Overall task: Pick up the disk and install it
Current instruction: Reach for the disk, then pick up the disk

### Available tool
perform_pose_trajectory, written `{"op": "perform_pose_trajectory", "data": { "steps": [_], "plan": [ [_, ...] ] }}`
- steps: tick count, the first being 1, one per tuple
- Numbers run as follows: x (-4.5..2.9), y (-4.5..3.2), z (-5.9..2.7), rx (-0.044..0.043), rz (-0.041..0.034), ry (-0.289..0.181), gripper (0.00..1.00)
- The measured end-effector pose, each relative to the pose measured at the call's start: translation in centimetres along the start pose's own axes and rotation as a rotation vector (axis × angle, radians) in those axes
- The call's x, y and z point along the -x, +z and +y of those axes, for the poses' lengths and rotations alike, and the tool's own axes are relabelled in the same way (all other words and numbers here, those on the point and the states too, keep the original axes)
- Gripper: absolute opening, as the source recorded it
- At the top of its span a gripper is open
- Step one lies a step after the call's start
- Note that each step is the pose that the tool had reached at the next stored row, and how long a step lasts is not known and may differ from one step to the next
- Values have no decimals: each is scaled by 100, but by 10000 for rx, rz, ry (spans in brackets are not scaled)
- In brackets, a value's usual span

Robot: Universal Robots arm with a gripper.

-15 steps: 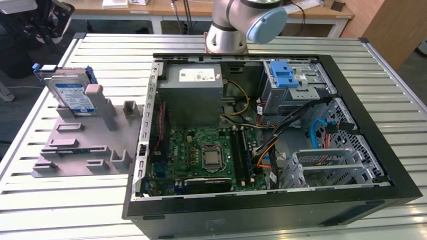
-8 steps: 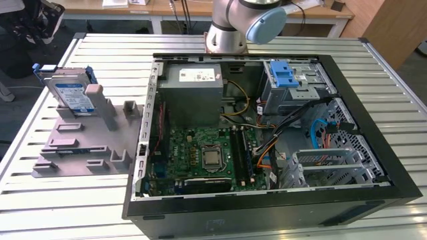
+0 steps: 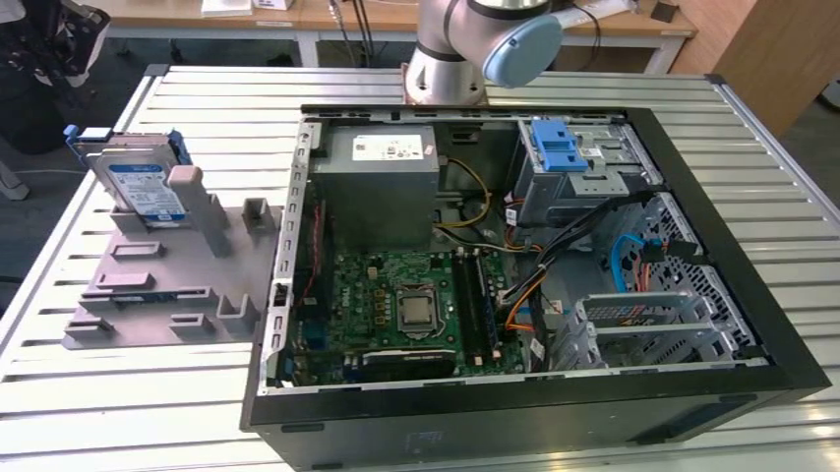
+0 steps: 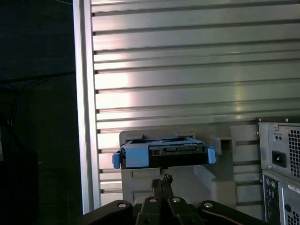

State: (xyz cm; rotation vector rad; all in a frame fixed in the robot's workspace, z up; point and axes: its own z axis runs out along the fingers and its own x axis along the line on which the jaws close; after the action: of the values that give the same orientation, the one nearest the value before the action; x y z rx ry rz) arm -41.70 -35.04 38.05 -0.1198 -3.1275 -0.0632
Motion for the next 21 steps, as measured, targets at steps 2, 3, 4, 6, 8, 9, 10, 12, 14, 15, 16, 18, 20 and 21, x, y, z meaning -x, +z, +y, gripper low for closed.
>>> {"op": "perform_pose_trajectory", "data": {
  "steps": [2,3,4,6,8,9,10,12,14,15,16,18,20,21],
  "plan": [
    [-25,2,-2,0,0,0,11],
    [-35,3,-3,0,0,0,11],
    [-45,5,-3,1,-1,0,11],
    [-61,6,-5,0,0,0,11],
    [-75,8,-6,0,1,-1,11],
    [-81,9,-6,1,1,0,11],
    [-85,10,-7,0,1,-1,11],
    [-88,10,-7,0,1,-1,11],
    [-93,10,-7,0,1,0,11],
    [-96,10,-7,0,1,1,11],
    [-96,11,-7,0,1,-31,11],
    [-96,11,-8,-4,13,-326,11],
    [-97,13,-8,-9,28,-690,11],
    [-97,14,-8,-11,35,-872,11]
  ]
}}
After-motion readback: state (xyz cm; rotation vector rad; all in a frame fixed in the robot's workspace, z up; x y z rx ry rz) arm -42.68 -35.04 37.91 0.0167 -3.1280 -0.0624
